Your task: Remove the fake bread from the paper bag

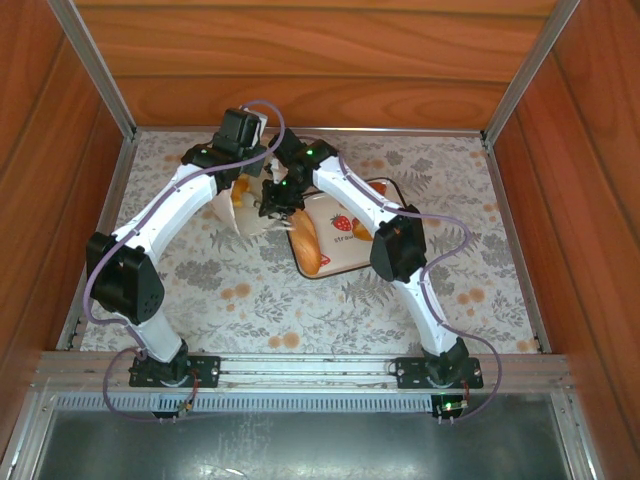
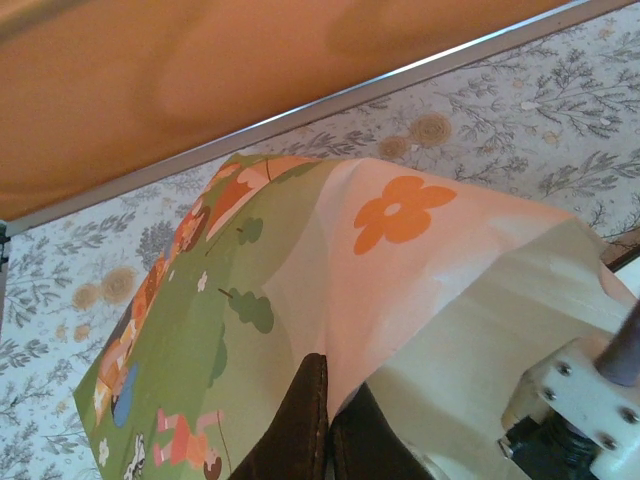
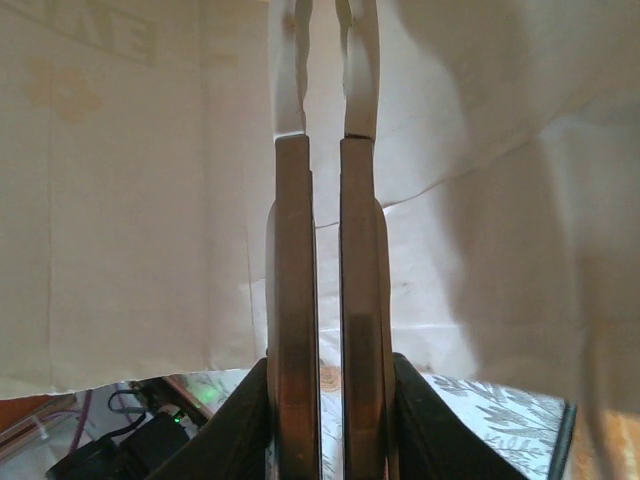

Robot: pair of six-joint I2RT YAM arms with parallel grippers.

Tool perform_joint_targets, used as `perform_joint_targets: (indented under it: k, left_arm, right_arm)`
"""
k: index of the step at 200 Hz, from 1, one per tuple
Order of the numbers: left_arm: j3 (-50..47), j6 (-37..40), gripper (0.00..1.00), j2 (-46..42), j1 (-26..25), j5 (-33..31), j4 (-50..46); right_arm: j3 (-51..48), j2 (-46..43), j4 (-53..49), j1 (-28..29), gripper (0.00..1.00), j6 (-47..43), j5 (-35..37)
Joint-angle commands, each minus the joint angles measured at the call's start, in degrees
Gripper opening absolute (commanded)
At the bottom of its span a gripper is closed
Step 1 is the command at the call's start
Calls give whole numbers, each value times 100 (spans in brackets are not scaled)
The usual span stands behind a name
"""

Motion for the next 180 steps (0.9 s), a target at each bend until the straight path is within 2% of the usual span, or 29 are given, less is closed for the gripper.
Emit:
perform_joint_targets:
  k: [1, 117, 180]
  left_arm:
    - [-39, -91, 0, -31, -33, -209, 126]
    - [13, -126, 0, 24, -32, -670, 118]
    - [156, -34, 0, 165, -22, -1021, 65]
  right_arm:
    - [120, -553, -258, -40, 2, -207, 397]
    - [87, -1371, -917, -13, 0, -593, 1376]
    - [-441, -2222, -1216, 12, 0, -778, 1672]
